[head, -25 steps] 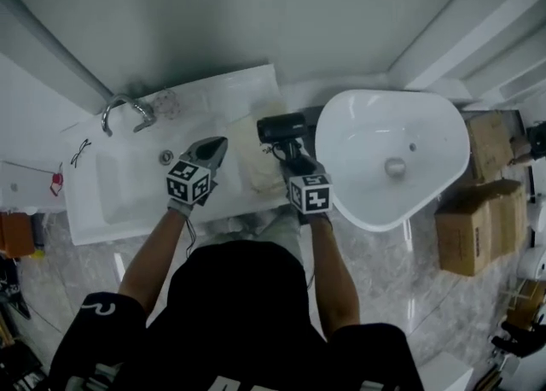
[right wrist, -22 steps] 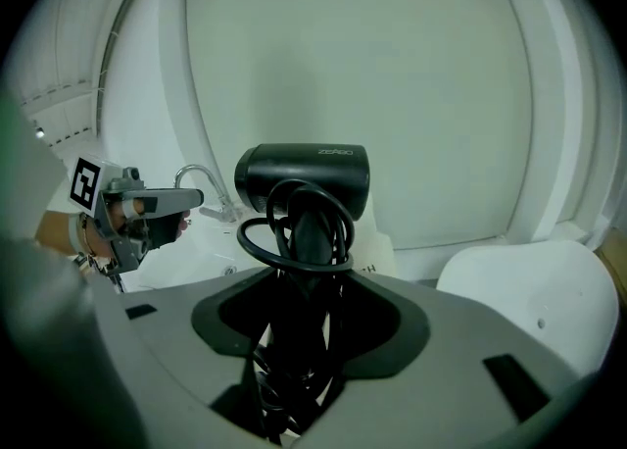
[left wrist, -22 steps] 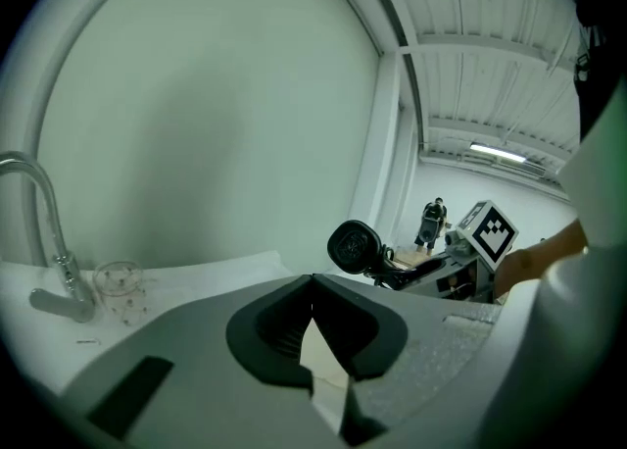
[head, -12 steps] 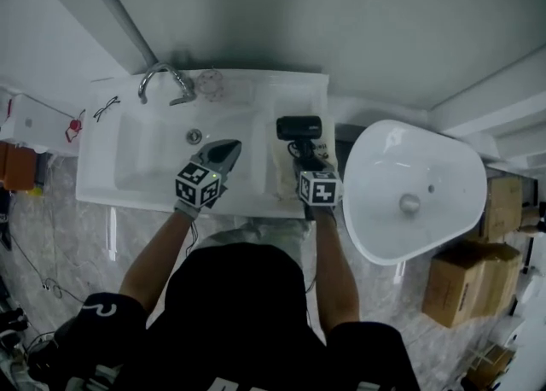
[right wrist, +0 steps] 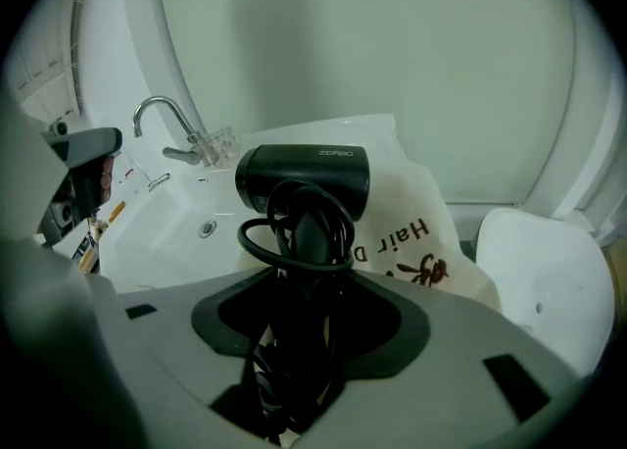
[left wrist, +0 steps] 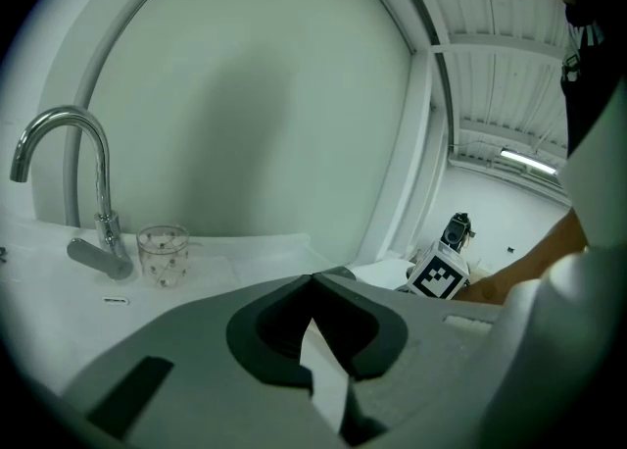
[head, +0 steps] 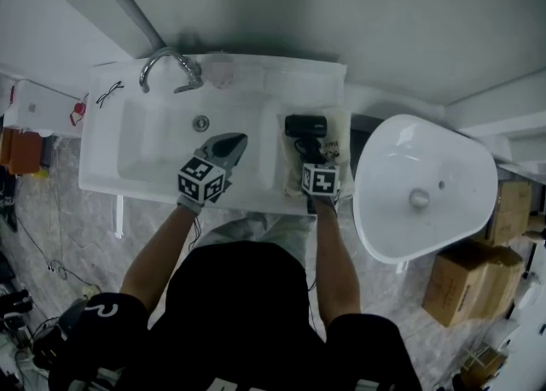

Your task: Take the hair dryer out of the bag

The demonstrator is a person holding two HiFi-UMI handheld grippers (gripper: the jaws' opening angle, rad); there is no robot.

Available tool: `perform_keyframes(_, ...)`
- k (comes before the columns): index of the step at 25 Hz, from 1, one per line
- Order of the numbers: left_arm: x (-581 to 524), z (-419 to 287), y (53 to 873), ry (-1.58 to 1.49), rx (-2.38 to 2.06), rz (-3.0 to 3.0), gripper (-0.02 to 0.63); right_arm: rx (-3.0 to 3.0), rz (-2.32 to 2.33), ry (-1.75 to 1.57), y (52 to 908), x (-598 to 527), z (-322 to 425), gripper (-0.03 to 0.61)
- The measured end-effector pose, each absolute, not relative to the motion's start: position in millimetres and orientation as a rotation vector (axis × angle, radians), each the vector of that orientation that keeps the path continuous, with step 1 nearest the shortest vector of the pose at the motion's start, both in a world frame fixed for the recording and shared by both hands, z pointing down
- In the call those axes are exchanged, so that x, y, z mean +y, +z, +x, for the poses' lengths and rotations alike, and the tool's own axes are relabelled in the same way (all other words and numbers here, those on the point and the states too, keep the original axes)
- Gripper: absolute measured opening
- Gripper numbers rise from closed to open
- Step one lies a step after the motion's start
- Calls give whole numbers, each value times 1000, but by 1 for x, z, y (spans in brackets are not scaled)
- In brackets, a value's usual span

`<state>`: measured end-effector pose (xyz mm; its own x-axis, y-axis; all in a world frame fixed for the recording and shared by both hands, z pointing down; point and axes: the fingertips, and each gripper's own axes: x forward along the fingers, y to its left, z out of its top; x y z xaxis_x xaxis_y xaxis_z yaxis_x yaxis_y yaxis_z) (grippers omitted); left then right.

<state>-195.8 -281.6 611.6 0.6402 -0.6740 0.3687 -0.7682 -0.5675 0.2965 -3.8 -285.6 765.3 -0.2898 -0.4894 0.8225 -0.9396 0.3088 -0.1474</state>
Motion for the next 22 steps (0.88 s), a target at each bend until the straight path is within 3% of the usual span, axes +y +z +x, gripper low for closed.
perform_keyframes(12, -276, -207, 618, 293, -1132, 2425, 0, -1835, 1288, 818, 780, -283, -16, 207)
perform_keyframes(22, -278, -219, 585, 249, -1149, 2486, 0, -1935, 1424, 746, 704, -284, -12, 228)
